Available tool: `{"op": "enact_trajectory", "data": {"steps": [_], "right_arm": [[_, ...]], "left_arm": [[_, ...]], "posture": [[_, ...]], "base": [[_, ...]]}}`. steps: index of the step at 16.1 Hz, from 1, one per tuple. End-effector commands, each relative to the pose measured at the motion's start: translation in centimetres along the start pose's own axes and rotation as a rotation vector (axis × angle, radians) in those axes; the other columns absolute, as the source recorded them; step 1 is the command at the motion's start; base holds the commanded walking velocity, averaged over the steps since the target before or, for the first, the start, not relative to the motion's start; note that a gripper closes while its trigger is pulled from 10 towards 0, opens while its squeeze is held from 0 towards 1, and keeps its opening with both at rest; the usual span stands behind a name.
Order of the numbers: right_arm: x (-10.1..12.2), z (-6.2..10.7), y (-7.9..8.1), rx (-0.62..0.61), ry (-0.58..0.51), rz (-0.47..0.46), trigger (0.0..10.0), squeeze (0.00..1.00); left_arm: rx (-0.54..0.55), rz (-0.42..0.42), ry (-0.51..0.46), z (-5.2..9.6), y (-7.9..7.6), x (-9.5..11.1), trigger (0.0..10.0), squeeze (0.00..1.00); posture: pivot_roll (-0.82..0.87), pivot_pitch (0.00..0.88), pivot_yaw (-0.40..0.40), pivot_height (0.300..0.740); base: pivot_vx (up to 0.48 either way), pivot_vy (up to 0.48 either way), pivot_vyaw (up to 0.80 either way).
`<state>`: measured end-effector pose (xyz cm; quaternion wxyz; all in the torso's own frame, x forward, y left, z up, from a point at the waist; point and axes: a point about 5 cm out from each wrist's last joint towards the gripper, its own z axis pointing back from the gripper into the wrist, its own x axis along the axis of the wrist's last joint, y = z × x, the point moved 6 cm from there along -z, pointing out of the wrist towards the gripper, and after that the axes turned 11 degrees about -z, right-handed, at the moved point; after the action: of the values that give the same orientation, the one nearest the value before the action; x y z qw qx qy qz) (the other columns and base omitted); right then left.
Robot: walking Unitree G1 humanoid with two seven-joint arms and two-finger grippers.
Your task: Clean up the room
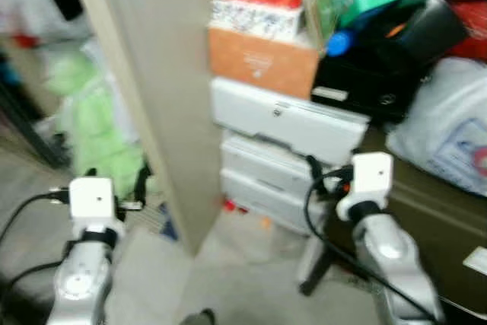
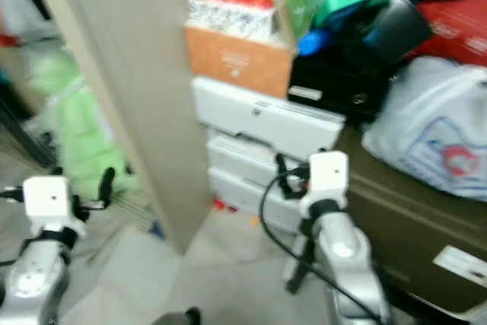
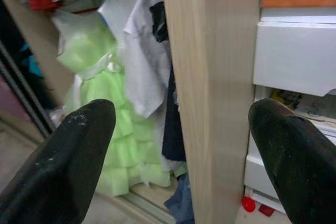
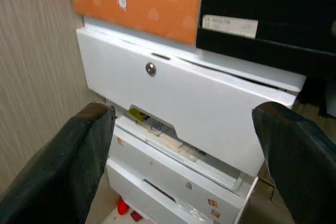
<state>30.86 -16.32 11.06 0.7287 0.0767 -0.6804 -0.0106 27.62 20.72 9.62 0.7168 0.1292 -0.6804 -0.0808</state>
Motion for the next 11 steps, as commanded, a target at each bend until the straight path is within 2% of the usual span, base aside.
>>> {"op": "enact_trajectory", "data": {"steps": [1,11], "right_arm": [[0.08,-0.13,0.08,0.002,-0.003,-0.002,10.0,0.0],[0.62,-0.56,0.3,0.01,-0.022,0.016,10.0,0.0]], "left_arm": [[0.002,-0.017,0.001,-0.05,0.35,0.08,10.0,0.0],[0.007,-0.013,-0.009,-0.39,0.06,0.45,10.0,0.0]], "posture": [[-0.01,0.02,-0.013,0.74],[-0.01,0.023,-0.015,0.74]], "base": [[0.0,0.0,0.8],[0.0,0.0,0.8]]}}
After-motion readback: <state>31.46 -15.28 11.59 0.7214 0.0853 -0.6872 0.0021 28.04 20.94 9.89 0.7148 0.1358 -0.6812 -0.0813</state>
